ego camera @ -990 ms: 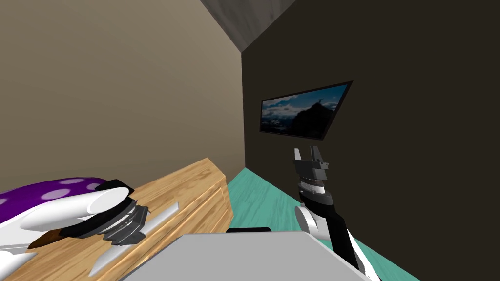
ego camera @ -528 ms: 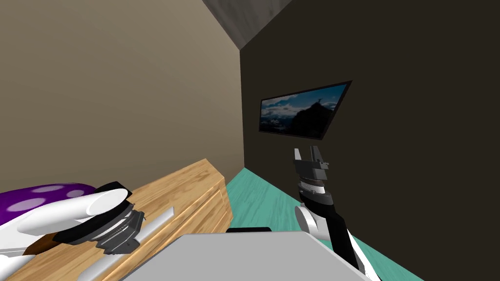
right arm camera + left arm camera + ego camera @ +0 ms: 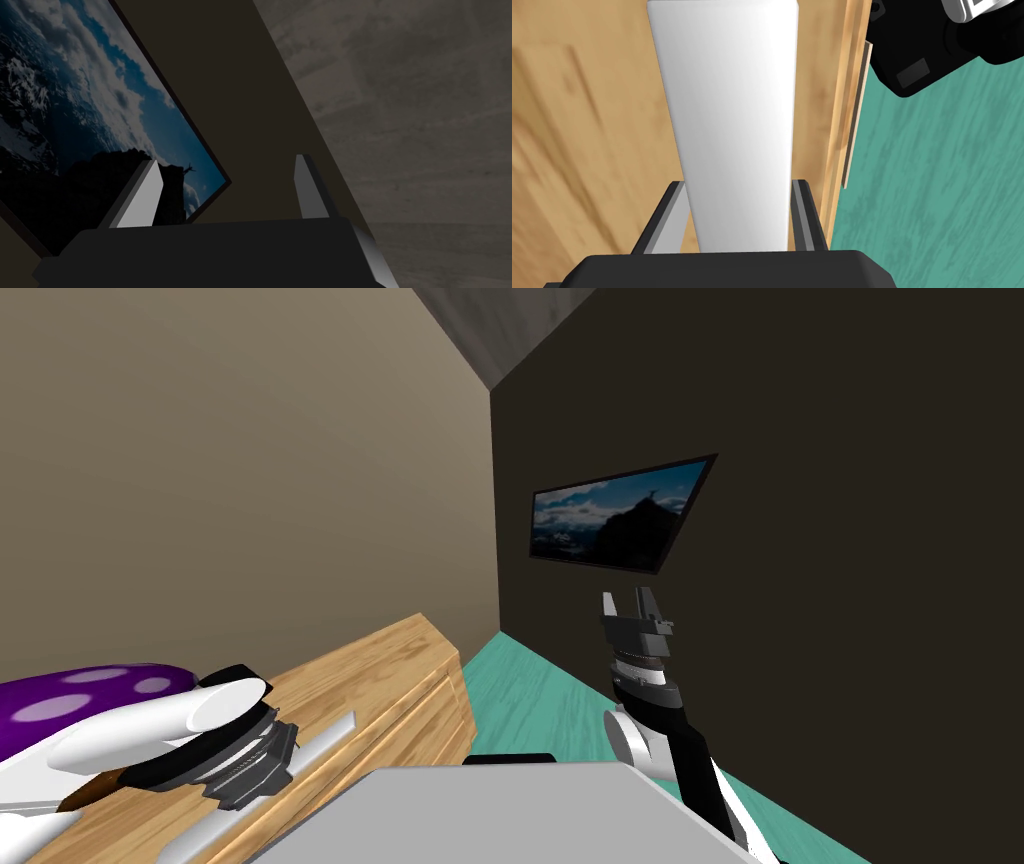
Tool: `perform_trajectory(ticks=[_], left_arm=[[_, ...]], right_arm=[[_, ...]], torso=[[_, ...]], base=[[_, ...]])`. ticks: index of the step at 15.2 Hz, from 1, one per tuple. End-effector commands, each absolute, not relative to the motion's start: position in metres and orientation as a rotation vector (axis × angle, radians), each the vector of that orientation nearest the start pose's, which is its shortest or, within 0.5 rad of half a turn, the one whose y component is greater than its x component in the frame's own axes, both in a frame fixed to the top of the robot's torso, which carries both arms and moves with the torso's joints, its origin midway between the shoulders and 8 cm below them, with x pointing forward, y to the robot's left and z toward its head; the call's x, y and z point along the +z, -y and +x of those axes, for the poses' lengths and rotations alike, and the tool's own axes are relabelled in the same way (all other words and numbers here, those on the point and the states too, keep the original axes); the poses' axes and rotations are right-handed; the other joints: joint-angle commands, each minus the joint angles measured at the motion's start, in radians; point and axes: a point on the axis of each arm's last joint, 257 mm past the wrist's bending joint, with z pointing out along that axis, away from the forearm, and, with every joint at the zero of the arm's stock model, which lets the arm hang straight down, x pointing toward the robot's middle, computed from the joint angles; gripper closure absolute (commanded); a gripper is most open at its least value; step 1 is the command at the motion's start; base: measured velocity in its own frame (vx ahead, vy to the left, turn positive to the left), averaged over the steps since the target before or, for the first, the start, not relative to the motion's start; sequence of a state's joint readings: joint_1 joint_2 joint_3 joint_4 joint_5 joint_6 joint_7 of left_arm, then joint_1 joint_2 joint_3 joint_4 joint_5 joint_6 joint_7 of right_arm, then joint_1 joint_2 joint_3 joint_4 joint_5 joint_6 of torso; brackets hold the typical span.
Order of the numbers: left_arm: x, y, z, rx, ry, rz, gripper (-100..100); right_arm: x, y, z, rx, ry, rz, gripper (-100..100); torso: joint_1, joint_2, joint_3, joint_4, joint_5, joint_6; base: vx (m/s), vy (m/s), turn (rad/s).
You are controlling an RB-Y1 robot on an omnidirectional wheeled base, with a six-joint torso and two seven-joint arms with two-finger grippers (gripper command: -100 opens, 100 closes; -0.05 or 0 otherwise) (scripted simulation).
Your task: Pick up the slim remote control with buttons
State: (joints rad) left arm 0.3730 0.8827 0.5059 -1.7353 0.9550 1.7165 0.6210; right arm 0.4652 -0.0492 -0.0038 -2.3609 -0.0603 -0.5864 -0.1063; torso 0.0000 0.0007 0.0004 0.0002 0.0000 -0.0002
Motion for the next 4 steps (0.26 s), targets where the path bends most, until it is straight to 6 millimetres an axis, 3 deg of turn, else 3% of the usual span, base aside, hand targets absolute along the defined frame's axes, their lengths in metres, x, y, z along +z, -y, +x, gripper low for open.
perform_trajectory(ticks=[1,3,4], left_arm=[[-0.3002,-0.5419,0.1799,0.001,-1.000,-2.964,100],[-0.2930,-0.5402,0.1800,0.003,-1.005,-2.962,100],[-0.2987,-0.5409,0.1805,-0.001,-1.004,-2.961,100]], right_arm=[[0.0846,0.2710,0.3100,1.497,-0.456,0.529,0],[0.0846,0.2710,0.3100,1.497,-0.456,0.529,0],[0.0846,0.2710,0.3100,1.497,-0.456,0.529,0]], torso=[[0.000,0.000,0.000,0.000,0.000,0.000],[0.000,0.000,0.000,0.000,-0.001,0.000],[0.000,-0.001,0.000,0.000,-0.001,0.000]], base=[[0.005,0.007,0.032],[0.014,0.015,0.040],[0.012,0.009,0.011]])
